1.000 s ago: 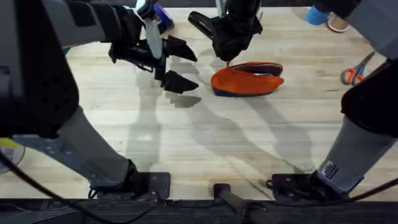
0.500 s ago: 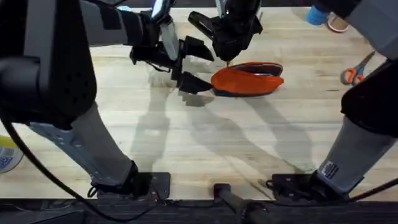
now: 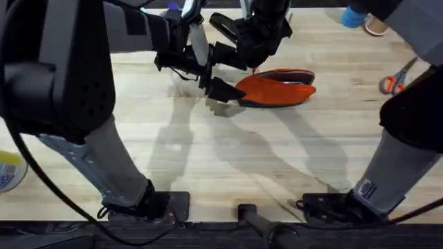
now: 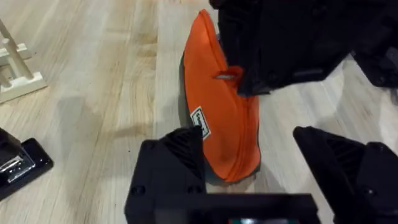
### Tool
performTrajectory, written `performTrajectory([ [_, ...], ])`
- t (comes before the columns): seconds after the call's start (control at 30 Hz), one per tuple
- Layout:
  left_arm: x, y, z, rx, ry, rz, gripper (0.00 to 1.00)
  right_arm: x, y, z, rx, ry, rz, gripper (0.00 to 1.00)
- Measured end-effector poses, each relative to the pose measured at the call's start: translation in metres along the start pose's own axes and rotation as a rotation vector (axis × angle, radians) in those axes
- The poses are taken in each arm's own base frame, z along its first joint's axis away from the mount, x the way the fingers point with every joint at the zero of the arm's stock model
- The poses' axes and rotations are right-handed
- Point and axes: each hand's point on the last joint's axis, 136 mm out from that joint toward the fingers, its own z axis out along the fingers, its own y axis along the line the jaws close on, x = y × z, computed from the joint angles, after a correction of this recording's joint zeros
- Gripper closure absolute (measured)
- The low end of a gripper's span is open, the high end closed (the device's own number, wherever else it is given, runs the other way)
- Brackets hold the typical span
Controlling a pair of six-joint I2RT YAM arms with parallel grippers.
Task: Unzip the bag, pick up the pens from the table one at a time and place them inside, then zip the bag closed.
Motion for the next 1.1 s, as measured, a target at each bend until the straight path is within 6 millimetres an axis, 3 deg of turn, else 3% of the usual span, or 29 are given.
performTrajectory([
  [0.2, -0.0003, -0.0002, 0.0000, 0.001, -0.002, -0.006, 0.191, 0.0000, 0.0000, 0.0000, 0.000, 0.000, -0.011, 0.971],
  [0.37, -0.0006, -0.0003, 0.0000, 0.001, -0.004, -0.012, 0.373, 0.0000, 0.0000, 0.0000, 0.000, 0.000, -0.015, 0.971],
  [0.5, -0.0005, 0.0001, 0.0000, 0.000, -0.003, -0.007, 0.915, 0.0002, 0.0000, 0.0000, 0.000, 0.001, -0.015, 0.971],
  [0.53, -0.0006, 0.0002, 0.0000, 0.000, -0.003, -0.009, 0.942, 0.0004, 0.0000, 0.0000, 0.000, 0.002, -0.016, 0.971],
  [1.1, -0.0006, 0.0002, 0.0000, 0.000, -0.003, -0.009, 0.958, 0.0006, -0.0001, 0.0000, 0.000, 0.002, -0.019, 0.969],
])
